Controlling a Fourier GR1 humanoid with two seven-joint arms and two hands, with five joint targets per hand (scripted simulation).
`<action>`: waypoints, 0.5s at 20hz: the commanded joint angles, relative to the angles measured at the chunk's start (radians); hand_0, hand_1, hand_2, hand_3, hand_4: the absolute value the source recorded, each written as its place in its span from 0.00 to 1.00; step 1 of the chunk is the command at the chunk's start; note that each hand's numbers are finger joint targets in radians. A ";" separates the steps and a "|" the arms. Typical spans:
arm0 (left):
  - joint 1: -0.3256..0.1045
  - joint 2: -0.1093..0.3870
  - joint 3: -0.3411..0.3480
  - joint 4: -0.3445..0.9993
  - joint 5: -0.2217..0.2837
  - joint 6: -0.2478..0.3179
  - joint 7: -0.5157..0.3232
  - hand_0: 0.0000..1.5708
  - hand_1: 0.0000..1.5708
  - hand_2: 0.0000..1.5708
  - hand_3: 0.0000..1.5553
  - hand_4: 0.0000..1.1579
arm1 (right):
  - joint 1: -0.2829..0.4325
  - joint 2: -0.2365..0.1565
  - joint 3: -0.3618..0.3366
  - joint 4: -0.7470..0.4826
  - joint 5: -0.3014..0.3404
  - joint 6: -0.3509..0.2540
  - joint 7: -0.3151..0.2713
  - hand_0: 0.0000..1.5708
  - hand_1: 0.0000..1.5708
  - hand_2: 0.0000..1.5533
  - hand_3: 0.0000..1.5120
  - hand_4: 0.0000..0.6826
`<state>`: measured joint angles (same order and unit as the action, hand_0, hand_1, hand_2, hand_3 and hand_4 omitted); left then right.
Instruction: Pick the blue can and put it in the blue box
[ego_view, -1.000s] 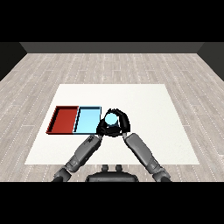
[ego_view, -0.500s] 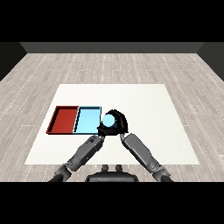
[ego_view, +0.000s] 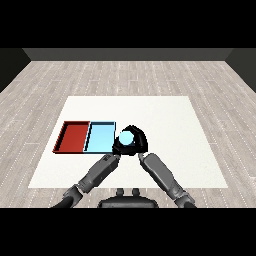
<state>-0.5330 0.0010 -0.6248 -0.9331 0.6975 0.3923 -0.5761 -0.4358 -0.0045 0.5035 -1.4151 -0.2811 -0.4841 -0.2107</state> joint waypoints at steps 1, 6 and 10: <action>-0.030 -0.001 0.039 0.003 -0.008 0.011 -0.021 1.00 1.00 1.00 0.99 0.91 | 0.006 0.004 0.003 -0.036 -0.033 0.045 0.040 0.74 0.74 0.80 0.73 0.58; 0.007 -0.001 0.010 0.004 -0.002 0.006 -0.075 1.00 1.00 1.00 0.99 0.97 | 0.001 -0.005 -0.014 -0.010 0.085 0.080 0.080 0.00 0.00 0.00 0.00 0.00; -0.033 -0.001 0.012 0.102 0.055 -0.035 -0.133 1.00 1.00 1.00 0.98 0.98 | 0.006 0.004 -0.036 0.035 0.073 0.107 0.035 0.00 0.00 0.00 0.00 0.00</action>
<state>-0.5293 -0.0001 -0.6106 -0.9159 0.6884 0.3928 -0.6388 -0.4407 -0.0059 0.4797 -1.4182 -0.2090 -0.4023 -0.1395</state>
